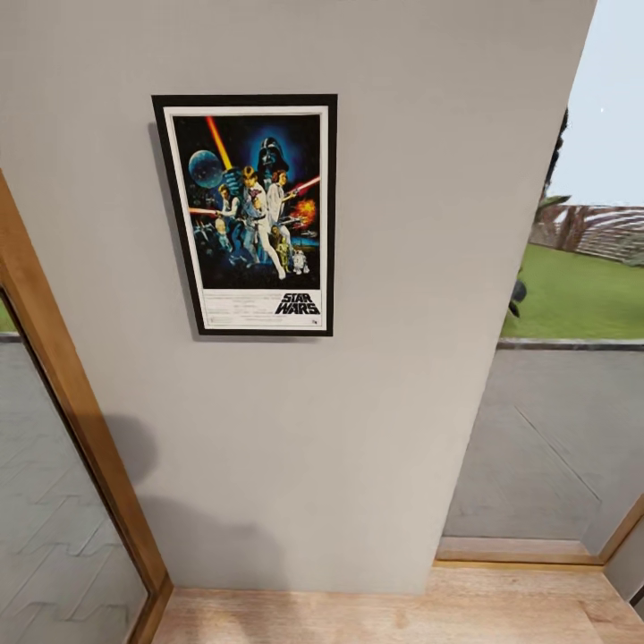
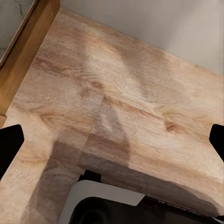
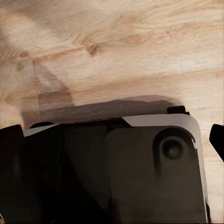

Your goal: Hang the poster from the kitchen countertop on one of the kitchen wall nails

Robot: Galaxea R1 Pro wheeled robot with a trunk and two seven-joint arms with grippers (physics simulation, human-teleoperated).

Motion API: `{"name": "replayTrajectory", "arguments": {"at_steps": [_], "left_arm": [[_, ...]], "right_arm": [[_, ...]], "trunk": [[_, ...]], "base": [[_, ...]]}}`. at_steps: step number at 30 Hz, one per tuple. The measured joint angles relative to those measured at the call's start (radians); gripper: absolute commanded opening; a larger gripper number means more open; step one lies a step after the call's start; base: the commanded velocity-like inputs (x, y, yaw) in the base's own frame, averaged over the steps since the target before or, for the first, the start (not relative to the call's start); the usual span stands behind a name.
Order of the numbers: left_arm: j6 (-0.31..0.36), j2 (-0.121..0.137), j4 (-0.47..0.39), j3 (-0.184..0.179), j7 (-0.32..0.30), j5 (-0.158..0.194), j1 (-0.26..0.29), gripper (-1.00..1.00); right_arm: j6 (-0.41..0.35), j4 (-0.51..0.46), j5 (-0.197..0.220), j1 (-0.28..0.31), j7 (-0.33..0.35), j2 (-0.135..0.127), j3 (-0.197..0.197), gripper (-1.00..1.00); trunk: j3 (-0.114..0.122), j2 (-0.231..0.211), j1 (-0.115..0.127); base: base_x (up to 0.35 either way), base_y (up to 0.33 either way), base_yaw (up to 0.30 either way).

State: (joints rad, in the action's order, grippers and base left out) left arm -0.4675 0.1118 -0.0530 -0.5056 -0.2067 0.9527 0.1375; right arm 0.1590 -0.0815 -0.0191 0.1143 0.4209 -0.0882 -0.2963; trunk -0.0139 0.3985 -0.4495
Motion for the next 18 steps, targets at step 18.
{"name": "replayTrajectory", "arguments": {"at_steps": [18], "left_arm": [[0.000,0.000,0.000,-0.001,-0.001,-0.002,0.000,1.00]], "right_arm": [[0.001,0.040,0.001,0.000,0.000,-0.001,-0.002,1.00]], "trunk": [[0.000,0.000,0.000]], "base": [[0.000,0.000,0.000]]}}
